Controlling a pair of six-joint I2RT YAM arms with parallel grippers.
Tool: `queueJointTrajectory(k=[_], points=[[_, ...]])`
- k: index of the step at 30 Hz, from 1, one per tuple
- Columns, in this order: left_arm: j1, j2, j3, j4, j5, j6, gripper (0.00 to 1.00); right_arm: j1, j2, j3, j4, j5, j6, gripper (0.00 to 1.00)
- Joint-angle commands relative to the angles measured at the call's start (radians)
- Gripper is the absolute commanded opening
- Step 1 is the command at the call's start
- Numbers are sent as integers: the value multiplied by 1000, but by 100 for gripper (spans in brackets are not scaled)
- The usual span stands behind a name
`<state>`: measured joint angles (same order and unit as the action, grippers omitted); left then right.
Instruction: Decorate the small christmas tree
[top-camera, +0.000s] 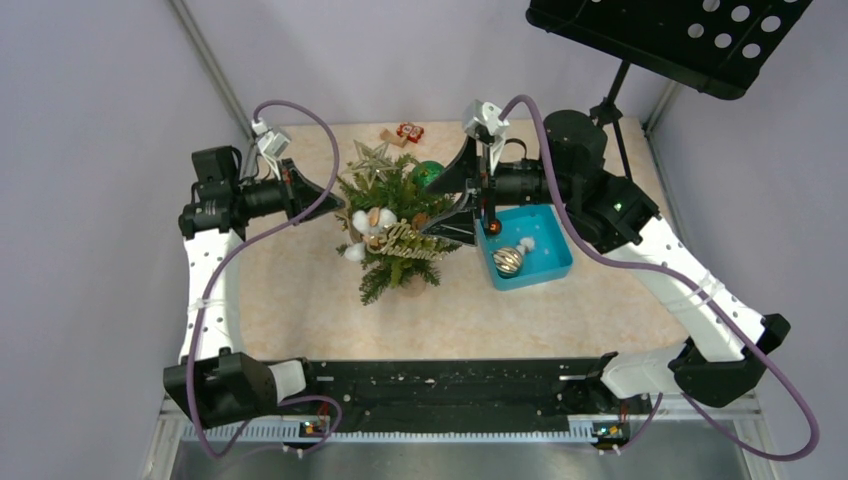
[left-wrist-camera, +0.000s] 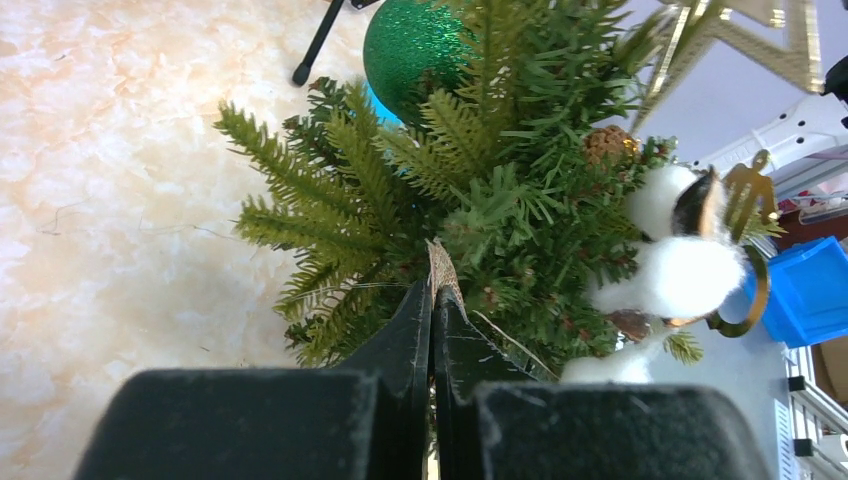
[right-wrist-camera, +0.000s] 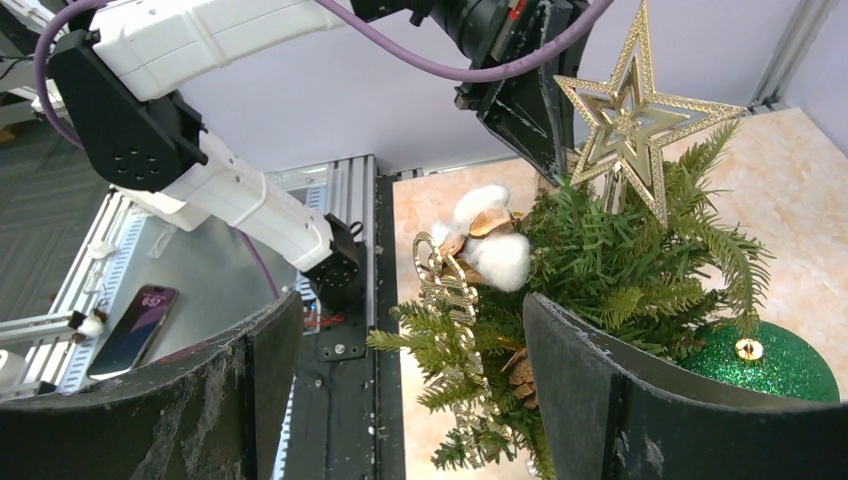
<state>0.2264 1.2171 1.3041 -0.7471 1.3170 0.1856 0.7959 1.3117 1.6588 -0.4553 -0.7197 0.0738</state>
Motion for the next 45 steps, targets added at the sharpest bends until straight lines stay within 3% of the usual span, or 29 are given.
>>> queueJointTrajectory(k=[1, 6, 14, 30, 34, 38, 42, 45], points=[[-2, 15, -20, 119, 36, -33, 0, -5, 1, 59, 44, -1, 16, 79], [-15, 13, -28, 56, -40, 61, 0, -6, -6, 53, 51, -5, 17, 79], [-22, 13, -81, 229, -81, -143, 0, -6, -5, 50, 63, -12, 23, 79], [-54, 6, -94, 240, -138, -95, 1, -5, -8, 27, 96, -29, 44, 79], [-55, 8, -95, 207, -159, -88, 16, -6, -14, 19, 102, -33, 49, 79], [-55, 5, -75, 148, -220, -47, 26, -5, -15, 19, 102, -41, 52, 79], [-54, 3, -50, 112, -233, -26, 45, -5, -26, 5, 115, -43, 55, 79], [-53, 2, -31, 87, -235, -22, 51, -6, -29, 1, 119, -44, 58, 79]])
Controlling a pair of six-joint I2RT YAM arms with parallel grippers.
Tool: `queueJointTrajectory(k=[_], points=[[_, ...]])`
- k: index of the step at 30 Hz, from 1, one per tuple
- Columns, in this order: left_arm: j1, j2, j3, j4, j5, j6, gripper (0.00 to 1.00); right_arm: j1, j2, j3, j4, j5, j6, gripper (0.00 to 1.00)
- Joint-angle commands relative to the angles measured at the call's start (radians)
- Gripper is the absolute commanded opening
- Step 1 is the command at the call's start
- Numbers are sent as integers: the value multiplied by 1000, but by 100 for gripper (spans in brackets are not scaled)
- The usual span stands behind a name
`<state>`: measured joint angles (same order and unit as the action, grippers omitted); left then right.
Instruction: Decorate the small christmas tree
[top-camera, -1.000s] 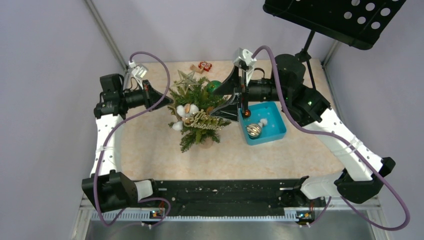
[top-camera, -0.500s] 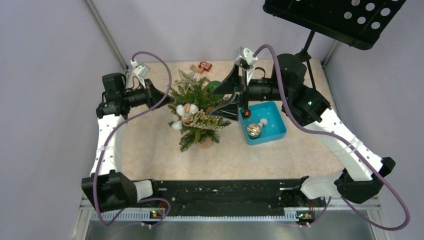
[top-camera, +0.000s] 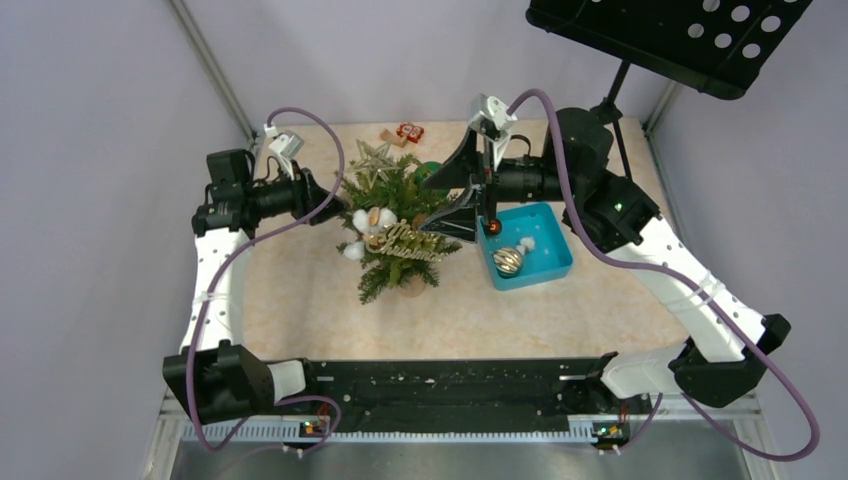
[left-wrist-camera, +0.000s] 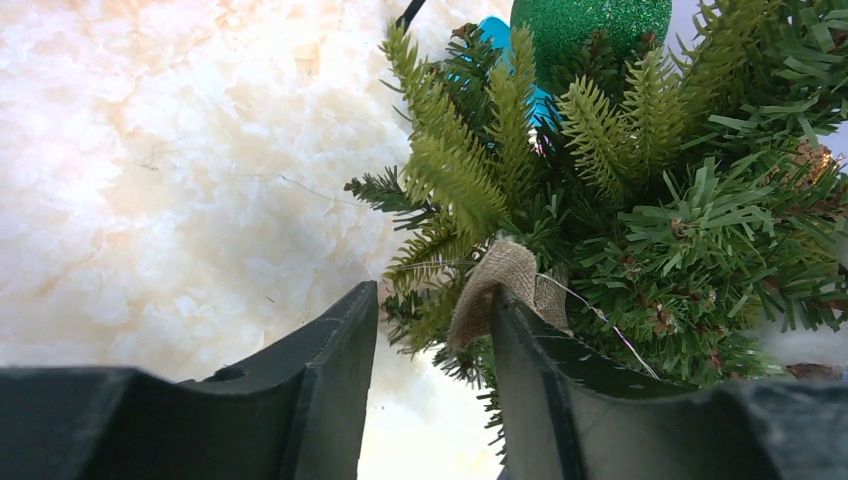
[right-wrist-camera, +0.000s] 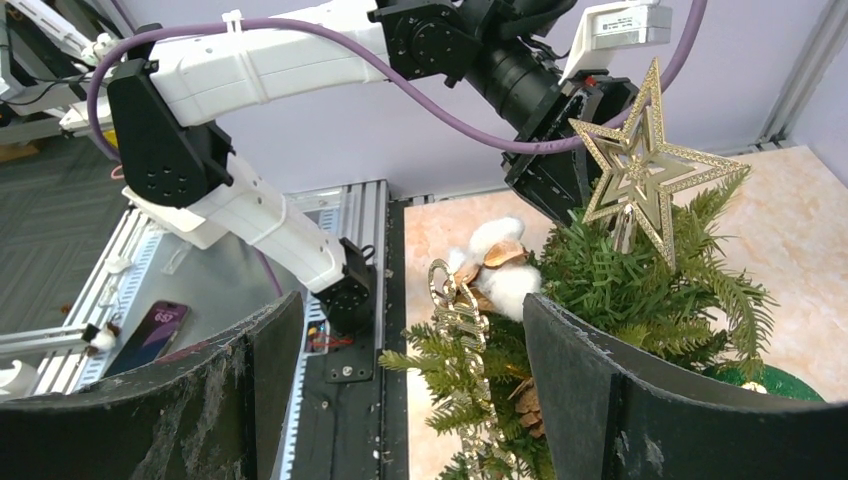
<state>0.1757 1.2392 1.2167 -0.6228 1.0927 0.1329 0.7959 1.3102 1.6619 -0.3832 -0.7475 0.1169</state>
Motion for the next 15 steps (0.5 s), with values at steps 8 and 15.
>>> queueJointTrajectory(k=[8, 15], points=[[-2, -26, 101, -120, 16, 63, 60, -6, -29, -5, 49, -15, 13, 79], [-2, -28, 106, -145, -12, 88, 66, -5, -31, -7, 49, -16, 12, 79]])
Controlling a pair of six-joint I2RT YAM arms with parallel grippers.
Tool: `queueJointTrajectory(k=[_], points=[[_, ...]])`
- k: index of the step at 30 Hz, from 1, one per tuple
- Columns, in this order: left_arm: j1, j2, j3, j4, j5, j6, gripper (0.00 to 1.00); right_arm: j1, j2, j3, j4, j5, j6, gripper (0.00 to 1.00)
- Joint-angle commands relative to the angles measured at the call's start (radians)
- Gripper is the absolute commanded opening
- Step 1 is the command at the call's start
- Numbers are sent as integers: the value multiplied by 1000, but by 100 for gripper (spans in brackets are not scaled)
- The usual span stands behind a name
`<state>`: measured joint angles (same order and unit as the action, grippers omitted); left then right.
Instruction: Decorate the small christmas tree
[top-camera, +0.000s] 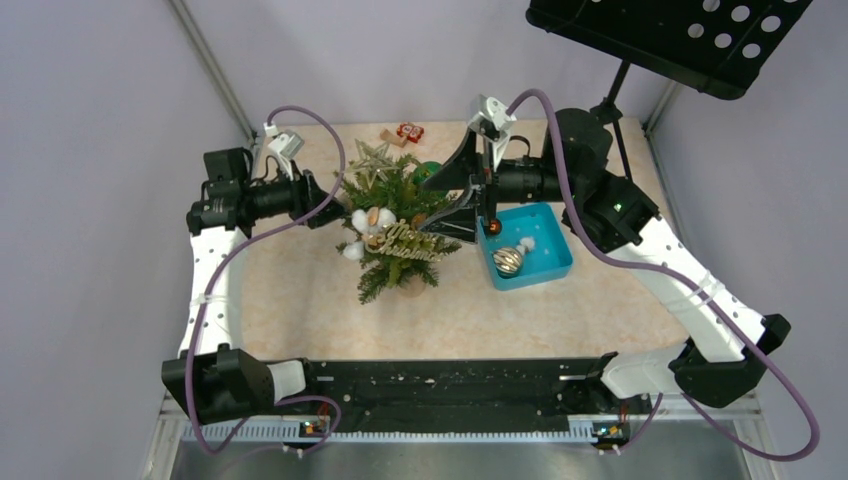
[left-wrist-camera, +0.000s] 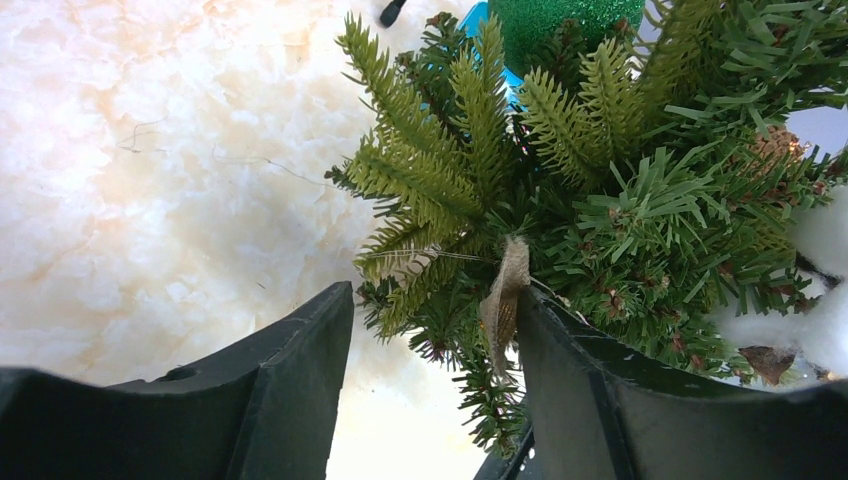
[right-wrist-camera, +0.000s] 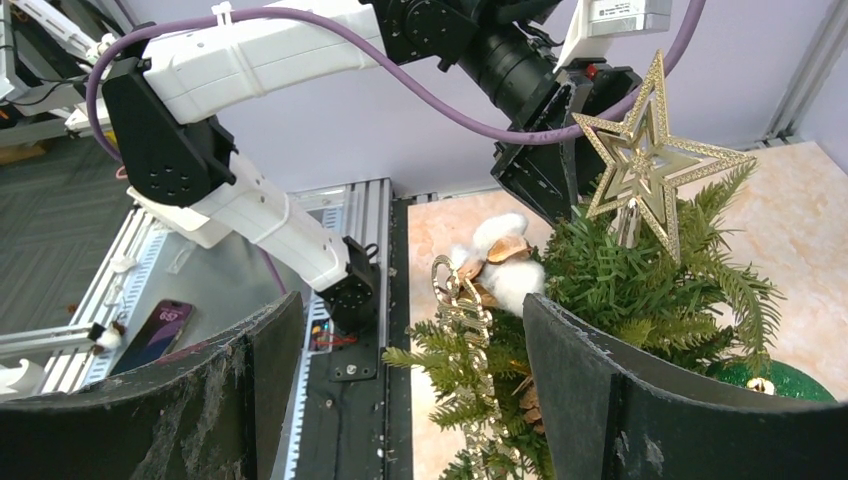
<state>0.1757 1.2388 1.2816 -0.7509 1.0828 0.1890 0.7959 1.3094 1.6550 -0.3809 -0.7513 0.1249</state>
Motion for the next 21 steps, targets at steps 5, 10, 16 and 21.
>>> queueJointTrajectory(k=[5, 10, 16, 21], points=[[-2, -26, 62, -19, -1, 27, 74, -5, -34, -6, 50, -13, 6, 79], [-2, -27, 83, -66, -2, 63, 76, -5, -40, -14, 53, -12, 6, 79], [-1, -29, 113, -87, -63, 66, 78, -6, -42, -14, 57, -18, 4, 79], [4, -29, 149, -104, -121, 70, 81, -6, -43, -15, 56, -19, 2, 79]])
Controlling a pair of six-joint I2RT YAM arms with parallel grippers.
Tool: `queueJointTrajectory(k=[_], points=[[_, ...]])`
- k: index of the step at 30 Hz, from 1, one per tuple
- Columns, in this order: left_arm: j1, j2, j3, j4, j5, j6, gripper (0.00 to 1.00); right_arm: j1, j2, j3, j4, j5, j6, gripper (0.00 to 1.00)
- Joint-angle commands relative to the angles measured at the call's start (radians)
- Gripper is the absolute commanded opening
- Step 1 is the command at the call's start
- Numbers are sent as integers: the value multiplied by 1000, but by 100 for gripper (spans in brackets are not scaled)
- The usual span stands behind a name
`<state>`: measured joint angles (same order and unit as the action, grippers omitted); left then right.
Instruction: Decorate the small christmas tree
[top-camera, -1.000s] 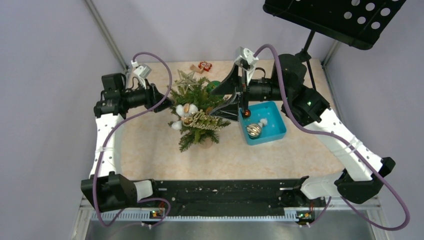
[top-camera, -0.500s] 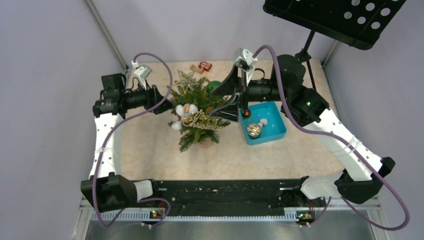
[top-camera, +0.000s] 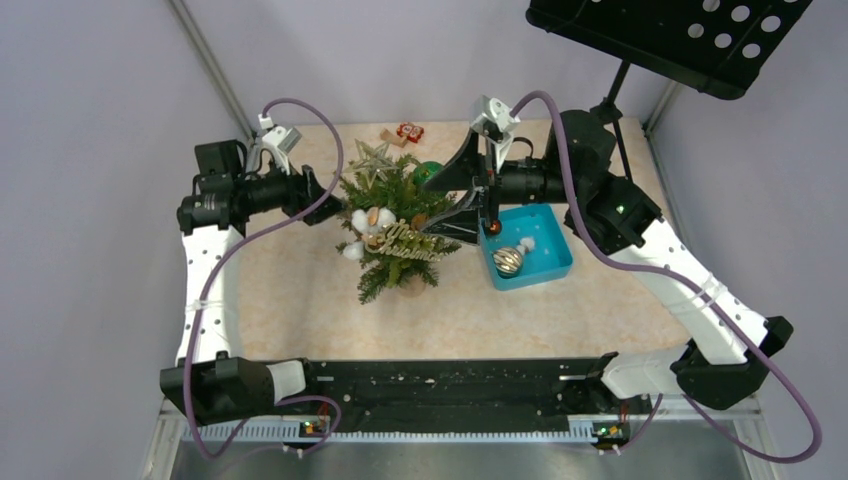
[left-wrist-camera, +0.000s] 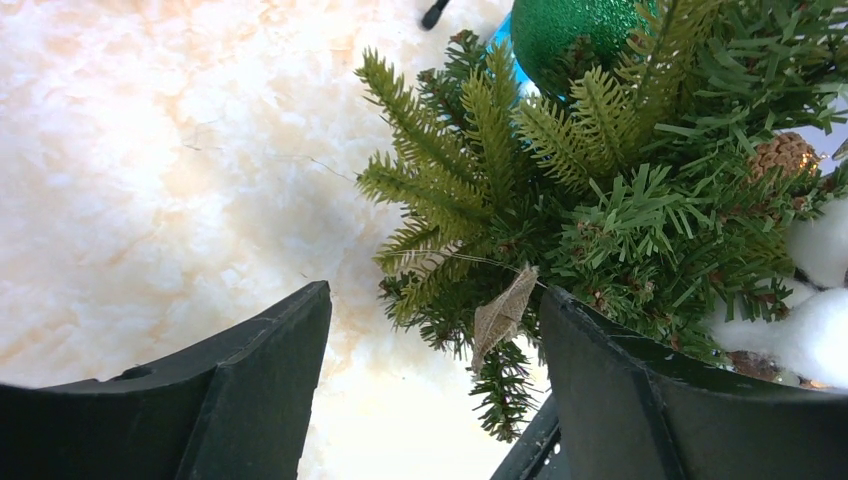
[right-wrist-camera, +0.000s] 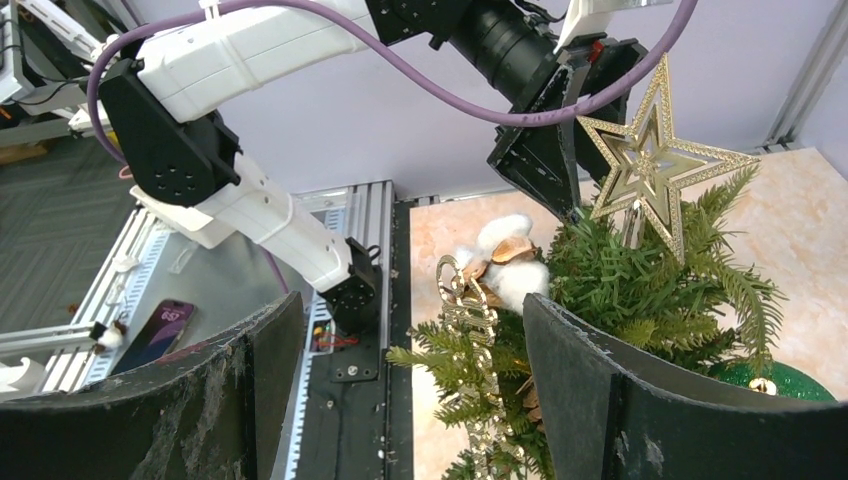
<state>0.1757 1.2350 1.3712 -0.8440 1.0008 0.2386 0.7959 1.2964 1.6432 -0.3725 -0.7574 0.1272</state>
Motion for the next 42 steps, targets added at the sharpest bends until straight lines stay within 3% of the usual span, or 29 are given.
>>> queueJointTrajectory(k=[1, 7, 11, 17, 19, 22, 24, 28, 31, 37, 42], points=[[5, -25, 64, -16, -34, 21, 82, -5, -30, -2, 47, -13, -1, 79], [7, -25, 94, -67, -23, 46, 83, -5, -30, 0, 47, -15, -5, 79], [12, -28, 158, -191, -36, 121, 83, -5, -39, 2, 35, 29, -8, 79], [19, -70, 276, -357, -99, 147, 82, -81, -87, -23, 5, 469, 40, 79], [21, -102, 286, -356, -135, 86, 82, -135, -84, -35, -5, 545, 81, 79], [22, -163, 253, -288, -335, -102, 82, -168, -67, -42, -71, 778, 89, 79], [24, -226, 192, -190, -509, -217, 83, -223, -77, -87, -85, 886, 94, 80], [27, -356, 36, -74, -830, -316, 93, -414, -166, -313, 0, 886, 147, 81], [28, -453, -156, 58, -960, -339, 97, -556, -218, -506, 51, 887, 199, 82], [28, -554, -563, 442, -1024, -399, 99, -618, -314, -924, 268, 1022, 184, 97], [30, -508, -806, 711, -978, -407, 99, -619, -350, -1135, 412, 1319, 338, 99]])
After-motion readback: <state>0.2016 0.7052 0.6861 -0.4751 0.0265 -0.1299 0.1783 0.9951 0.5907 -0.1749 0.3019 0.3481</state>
